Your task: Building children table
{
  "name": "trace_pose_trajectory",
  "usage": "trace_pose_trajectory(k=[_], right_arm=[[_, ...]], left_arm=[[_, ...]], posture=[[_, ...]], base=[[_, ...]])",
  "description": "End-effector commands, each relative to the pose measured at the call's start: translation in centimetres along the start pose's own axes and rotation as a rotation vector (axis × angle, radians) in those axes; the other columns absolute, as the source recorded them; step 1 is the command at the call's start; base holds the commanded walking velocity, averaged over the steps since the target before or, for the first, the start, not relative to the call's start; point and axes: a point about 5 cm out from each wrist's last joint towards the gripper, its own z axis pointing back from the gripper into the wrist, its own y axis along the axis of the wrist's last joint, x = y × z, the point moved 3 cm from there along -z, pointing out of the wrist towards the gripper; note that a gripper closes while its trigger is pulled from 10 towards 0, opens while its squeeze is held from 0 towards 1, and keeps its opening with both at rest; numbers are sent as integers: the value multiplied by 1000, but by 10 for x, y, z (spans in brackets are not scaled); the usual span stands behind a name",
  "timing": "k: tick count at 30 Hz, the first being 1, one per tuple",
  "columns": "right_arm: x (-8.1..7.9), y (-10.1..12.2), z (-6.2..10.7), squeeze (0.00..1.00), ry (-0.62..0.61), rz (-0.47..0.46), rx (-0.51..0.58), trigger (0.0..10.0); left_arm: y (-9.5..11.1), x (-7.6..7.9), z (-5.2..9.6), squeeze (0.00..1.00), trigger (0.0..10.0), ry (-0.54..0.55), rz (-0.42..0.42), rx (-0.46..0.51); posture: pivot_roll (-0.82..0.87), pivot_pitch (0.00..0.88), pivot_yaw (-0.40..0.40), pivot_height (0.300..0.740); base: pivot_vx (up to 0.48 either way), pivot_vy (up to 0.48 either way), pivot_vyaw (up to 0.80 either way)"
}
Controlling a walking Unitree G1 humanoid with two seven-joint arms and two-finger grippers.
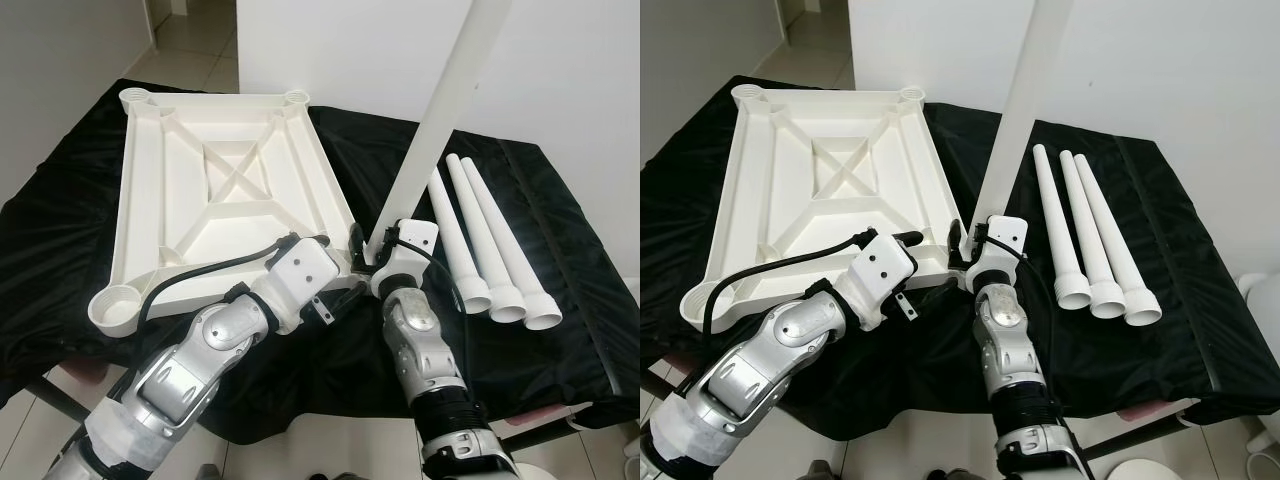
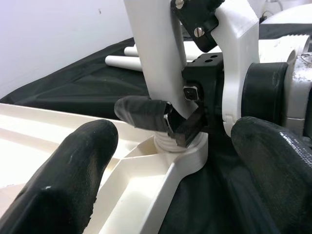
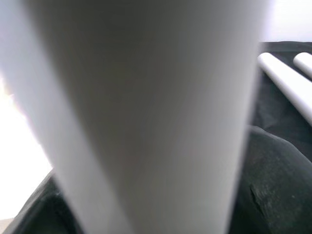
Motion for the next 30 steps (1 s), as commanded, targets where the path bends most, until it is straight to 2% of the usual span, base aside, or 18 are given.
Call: trace_pose_trajectory(k=[1, 2, 3, 4, 6, 9, 10, 11, 12, 14, 18, 24, 25, 26, 27, 30], right_arm=[[2, 4, 0, 1000, 40, 6, 15, 10000], [2, 6, 1, 1000, 108, 23, 11, 10000], [2, 6, 1, 1000, 108, 23, 11, 10000], [3, 6, 2, 0, 171, 38, -2, 10000], [3, 6, 2, 0, 171, 38, -2, 10000], [5, 2, 2, 0, 360, 109, -48, 10000], [5, 2, 2, 0, 360, 109, -48, 10000], [6, 0, 2, 0, 430, 146, -71, 10000], [6, 0, 2, 0, 430, 146, -71, 10000], [7, -3, 3, 0, 510, 185, -95, 10000], [8, -4, 3, 0, 551, 216, -100, 10000], [18, -3, -3, 0, 621, 258, -133, 9922], [21, -1, -5, 0, 627, 265, -131, 8588], [22, 0, -6, 0, 631, 267, -130, 8588], [24, 1, -7, 0, 633, 279, -129, 7882], [25, 3, -8, 0, 640, 288, -128, 7882]], left_arm=[[-1, 9, 1, 0, 10000, -92, -8, 1], [-1, 10, 1, 0, 10000, -95, -7, 0], [-1, 10, 1, 0, 10000, -95, -7, 0], [-2, 11, 1, 0, 10000, -98, -5, 0], [-2, 11, 1, 0, 10000, -98, -5, 0], [-1, 11, -1, 0, 10000, -97, -3, 2], [-1, 11, -1, 0, 10000, -97, -3, 2], [-1, 10, -2, 0, 10000, -93, -3, 3], [-1, 10, -2, 0, 10000, -93, -3, 3], [0, 9, -2, 0, 10000, -90, -4, 4], [0, 8, -2, 0, 10000, -89, -5, 5], [-1, 8, -2, 0, 10000, -91, -6, -2], [-2, 9, -2, 0, 10000, -96, -5, -5], [-2, 9, -3, 0, 10000, -99, -4, -7], [-2, 10, -3, 0, 10000, -102, -4, -7], [-2, 11, -3, 0, 10000, -105, -4, -6]], posture=[[108, 60, -103, 740], [105, 61, -101, 740], [105, 61, -101, 740], [102, 65, -101, 740], [102, 65, -101, 740], [95, 73, -97, 740], [95, 73, -97, 740], [93, 74, -92, 740], [93, 74, -92, 740], [95, 76, -91, 740], [94, 77, -89, 740], [97, 79, -86, 740], [96, 78, -85, 740], [96, 78, -85, 740], [96, 79, -84, 740], [96, 79, -84, 740]], base=[[0, 0, 0], [0, 0, 0], [0, 0, 0], [0, 0, 0], [0, 0, 0], [0, 0, 0], [0, 0, 0], [0, 0, 0], [0, 0, 0], [0, 0, 0], [0, 0, 0], [0, 0, 0], [0, 0, 0], [0, 0, 0], [0, 0, 0], [0, 0, 0]])
